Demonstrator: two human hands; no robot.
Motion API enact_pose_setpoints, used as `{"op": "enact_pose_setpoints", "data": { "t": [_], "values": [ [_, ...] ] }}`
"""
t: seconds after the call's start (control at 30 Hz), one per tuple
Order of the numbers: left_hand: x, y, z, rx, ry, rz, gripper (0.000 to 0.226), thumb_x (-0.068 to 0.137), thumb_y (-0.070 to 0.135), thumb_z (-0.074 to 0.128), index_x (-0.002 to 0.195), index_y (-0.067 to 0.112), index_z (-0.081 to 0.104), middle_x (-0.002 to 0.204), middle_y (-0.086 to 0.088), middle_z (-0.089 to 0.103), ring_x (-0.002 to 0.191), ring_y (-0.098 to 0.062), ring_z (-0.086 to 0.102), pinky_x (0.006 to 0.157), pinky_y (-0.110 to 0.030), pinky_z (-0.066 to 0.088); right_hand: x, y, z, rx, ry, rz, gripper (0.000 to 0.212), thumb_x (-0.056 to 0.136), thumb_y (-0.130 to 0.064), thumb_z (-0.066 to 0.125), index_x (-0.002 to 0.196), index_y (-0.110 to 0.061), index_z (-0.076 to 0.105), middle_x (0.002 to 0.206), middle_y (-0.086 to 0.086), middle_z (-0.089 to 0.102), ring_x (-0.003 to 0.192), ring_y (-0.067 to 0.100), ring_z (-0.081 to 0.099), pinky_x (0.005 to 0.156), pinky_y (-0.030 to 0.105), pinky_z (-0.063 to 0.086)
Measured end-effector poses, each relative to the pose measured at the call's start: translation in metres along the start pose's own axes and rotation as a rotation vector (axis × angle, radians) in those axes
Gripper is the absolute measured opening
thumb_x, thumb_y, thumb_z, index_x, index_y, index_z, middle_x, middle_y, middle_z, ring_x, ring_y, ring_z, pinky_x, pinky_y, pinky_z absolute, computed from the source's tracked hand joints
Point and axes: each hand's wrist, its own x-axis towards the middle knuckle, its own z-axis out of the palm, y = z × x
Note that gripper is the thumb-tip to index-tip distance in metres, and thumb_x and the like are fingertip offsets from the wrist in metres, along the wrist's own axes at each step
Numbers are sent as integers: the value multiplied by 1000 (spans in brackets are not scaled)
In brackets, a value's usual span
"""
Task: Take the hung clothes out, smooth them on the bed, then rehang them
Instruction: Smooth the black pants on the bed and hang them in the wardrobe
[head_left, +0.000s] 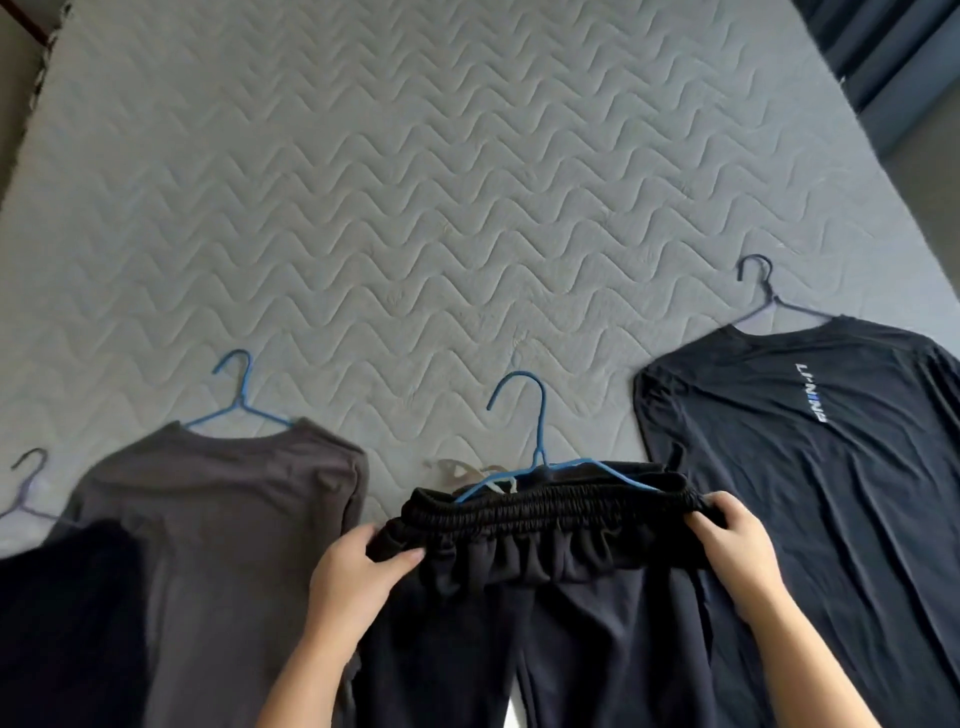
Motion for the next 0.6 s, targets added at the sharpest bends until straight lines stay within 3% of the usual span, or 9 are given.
{"op": "enact_pose_setpoints", "data": {
  "t": [0.17, 0.33, 0.47, 0.53, 0.6],
  "values": [
    [-82, -4, -9, 2, -32, 78, 11, 70, 31, 74, 72, 24, 65, 73, 3, 71, 73, -8, 63, 70, -32, 49, -50, 30, -42, -30, 18, -59, 21, 82, -7, 57, 64, -15, 49, 60, 1, 52, 60, 16, 44, 57, 31, 35],
    [-143, -26, -6, -77, -62, 104, 13, 75, 37, 70, 81, 26, 66, 82, 6, 72, 82, -5, 64, 76, -30, 51, -93, 46, -72, -63, 30, -125, 17, 81, -8, 58, 66, -14, 51, 63, 3, 56, 67, 22, 49, 59, 31, 36],
    [-192, -45, 0, -114, -3, 134, 5, 81, 36, 64, 79, 38, 60, 83, 13, 67, 83, 2, 58, 72, -19, 45, -128, 58, -88, -79, 17, -174, 19, 80, -9, 57, 65, -17, 50, 64, 1, 57, 69, 24, 51, 60, 31, 37],
    [-213, -60, 2, -86, 41, 127, 7, 81, 39, 63, 84, 33, 63, 84, 11, 68, 85, -3, 60, 75, -25, 48, -146, 67, -94, -86, 1, -174, 17, 80, -10, 56, 66, -18, 51, 65, 2, 57, 71, 24, 52, 60, 31, 37],
    [-234, -75, 6, -64, 67, 115, 28, 80, 44, 62, 98, 22, 66, 95, 7, 70, 95, -13, 62, 84, -34, 50, -164, 77, -98, -101, -18, -171, 13, 80, -10, 56, 69, -16, 53, 67, 2, 58, 74, 26, 53, 61, 34, 36]
  ]
}}
